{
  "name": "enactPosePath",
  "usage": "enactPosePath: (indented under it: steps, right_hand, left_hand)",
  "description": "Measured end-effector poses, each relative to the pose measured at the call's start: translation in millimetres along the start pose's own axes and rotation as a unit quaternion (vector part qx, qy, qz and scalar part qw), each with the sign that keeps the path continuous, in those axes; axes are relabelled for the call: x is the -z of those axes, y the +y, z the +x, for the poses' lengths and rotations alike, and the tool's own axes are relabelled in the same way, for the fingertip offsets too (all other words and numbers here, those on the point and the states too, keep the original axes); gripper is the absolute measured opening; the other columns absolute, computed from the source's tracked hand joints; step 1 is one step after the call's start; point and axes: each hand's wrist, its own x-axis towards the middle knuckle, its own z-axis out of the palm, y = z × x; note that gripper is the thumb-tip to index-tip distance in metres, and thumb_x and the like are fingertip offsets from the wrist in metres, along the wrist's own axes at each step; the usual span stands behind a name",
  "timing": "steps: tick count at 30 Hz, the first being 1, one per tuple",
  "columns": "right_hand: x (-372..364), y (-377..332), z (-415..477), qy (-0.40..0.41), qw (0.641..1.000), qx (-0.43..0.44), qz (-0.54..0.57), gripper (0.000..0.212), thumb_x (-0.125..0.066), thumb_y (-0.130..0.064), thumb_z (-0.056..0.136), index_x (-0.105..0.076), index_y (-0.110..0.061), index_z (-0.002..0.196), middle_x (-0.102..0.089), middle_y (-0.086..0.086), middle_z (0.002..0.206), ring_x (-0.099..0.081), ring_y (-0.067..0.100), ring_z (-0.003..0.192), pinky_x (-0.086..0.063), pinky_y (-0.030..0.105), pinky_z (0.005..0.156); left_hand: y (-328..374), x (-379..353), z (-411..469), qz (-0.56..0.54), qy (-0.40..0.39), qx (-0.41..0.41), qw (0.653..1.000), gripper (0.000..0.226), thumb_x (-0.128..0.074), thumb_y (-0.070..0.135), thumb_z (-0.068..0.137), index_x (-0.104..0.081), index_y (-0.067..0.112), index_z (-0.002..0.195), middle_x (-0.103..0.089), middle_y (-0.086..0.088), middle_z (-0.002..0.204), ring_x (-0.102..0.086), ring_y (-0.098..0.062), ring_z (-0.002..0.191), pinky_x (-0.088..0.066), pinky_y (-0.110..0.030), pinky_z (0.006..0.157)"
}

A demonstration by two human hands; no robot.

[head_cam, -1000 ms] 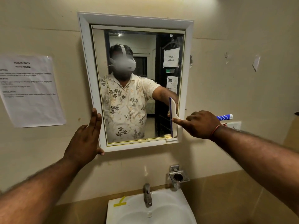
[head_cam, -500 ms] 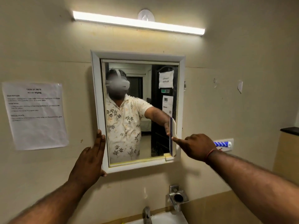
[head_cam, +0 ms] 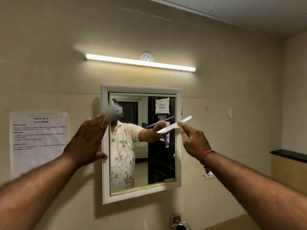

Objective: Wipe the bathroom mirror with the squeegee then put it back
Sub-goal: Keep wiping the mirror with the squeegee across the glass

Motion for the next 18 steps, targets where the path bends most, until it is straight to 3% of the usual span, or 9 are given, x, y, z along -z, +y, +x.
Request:
enactPosePath:
  steps: [3, 7, 12, 18]
  right_hand:
    - [-6.9, -38.6, 28.1, 0.007, 1.0, -0.006, 0.002, 0.042, -0.05, -0.034, 0.111, -0.062, -0.029, 0.151, -0.08, 0.008, 0.123, -0.076, 0.025, 0.102, -0.063, 0.043, 0.093]
    - [-16.3, -75.2, 60.6, 0.022, 0.999, -0.014, -0.018, 0.044, -0.051, -0.033, 0.11, -0.061, -0.028, 0.152, -0.079, 0.008, 0.128, -0.076, 0.027, 0.105, -0.062, 0.043, 0.097]
    - [-33.1, -96.3, 84.6, 0.027, 0.999, -0.044, 0.005, 0.043, -0.051, -0.03, 0.111, -0.061, -0.023, 0.152, -0.069, 0.008, 0.147, -0.067, 0.029, 0.132, -0.052, 0.039, 0.113]
    - [-46.6, -104.7, 101.6, 0.05, 0.994, -0.084, 0.049, 0.043, -0.049, -0.031, 0.114, -0.058, -0.022, 0.154, -0.067, 0.007, 0.149, -0.065, 0.026, 0.134, -0.053, 0.042, 0.113]
  left_hand:
    - [-6.6, 23.1, 38.7, 0.034, -0.016, 0.042, 0.998, 0.179, -0.095, 0.081, 0.056, 0.017, 0.006, 0.175, 0.03, -0.014, 0.183, 0.03, -0.028, 0.169, 0.018, -0.044, 0.137]
    - [-4.1, 46.4, 68.5, 0.09, -0.068, 0.087, 0.99, 0.178, -0.083, 0.086, 0.067, 0.042, 0.003, 0.162, 0.049, -0.018, 0.172, 0.038, -0.034, 0.165, 0.012, -0.052, 0.139]
    - [-0.1, 49.6, 72.5, 0.103, -0.102, 0.111, 0.983, 0.178, -0.085, 0.083, 0.068, 0.043, -0.001, 0.159, 0.048, -0.021, 0.171, 0.035, -0.037, 0.165, 0.007, -0.055, 0.14]
    - [0.6, 46.4, 71.9, 0.106, -0.105, 0.107, 0.983, 0.173, -0.087, 0.078, 0.073, 0.04, 0.0, 0.161, 0.049, -0.021, 0.169, 0.037, -0.037, 0.163, 0.009, -0.053, 0.14]
